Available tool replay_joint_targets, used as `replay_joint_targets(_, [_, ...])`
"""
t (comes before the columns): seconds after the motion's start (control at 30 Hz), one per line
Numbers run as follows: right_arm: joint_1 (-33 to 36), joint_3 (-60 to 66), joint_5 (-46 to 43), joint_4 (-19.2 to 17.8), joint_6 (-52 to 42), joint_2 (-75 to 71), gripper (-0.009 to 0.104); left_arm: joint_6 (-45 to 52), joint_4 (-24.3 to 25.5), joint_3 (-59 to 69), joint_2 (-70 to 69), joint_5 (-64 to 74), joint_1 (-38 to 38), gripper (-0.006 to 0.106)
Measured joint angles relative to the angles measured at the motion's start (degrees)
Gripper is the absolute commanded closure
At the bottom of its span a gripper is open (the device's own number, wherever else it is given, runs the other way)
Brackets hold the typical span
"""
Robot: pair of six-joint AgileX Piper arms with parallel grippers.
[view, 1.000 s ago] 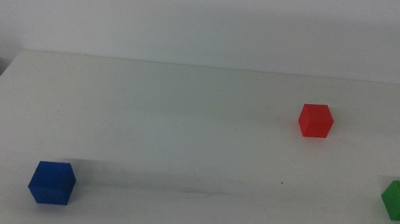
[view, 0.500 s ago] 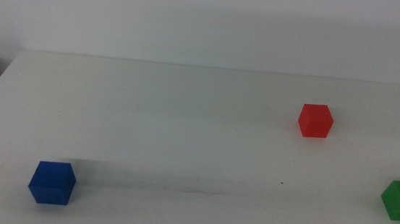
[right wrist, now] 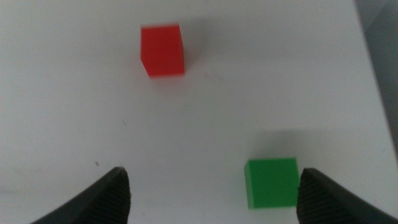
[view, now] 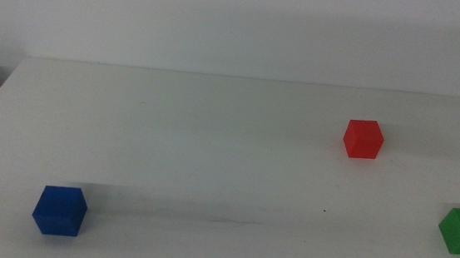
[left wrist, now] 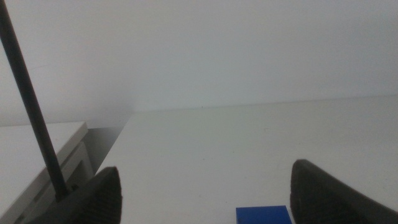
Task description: Stack red cubes first, then green, then blue cubes in a specific spot.
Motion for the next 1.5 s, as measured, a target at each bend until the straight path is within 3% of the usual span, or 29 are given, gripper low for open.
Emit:
replay_joint_targets(0.3, [0.06,-2.73,0.49,0.42,-1.85,10.93,0.001,0.0,0.0,0.0,0.0,0.0,0.0,0.008])
replay_joint_targets(0.63, [5.77,-21.6,3.07,0.39,-4.94,33.63,0.001,0.0,0.0,0.0,0.0,0.0,0.0,0.008])
replay_joint_targets(0.97, [6.14,-42.64,7.27,0.4,-3.66,54.21,0.001,0.0,0.0,0.0,0.0,0.0,0.0,0.008])
replay_joint_targets(1.3, [6.14,-50.35,7.12,0.34,-3.1,65.18,0.001,0.0,0.0,0.0,0.0,0.0,0.0,0.008])
replay_joint_targets(1.4, [6.14,-50.35,7.08,0.28,-2.66,66.77,0.006,0.0,0.0,0.0,0.0,0.0,0.0,0.008])
replay_joint_targets(1.5, [6.14,-50.35,6.97,0.28,-2.38,67.42,0.03,0.0,0.0,0.0,0.0,0.0,0.0,0.008])
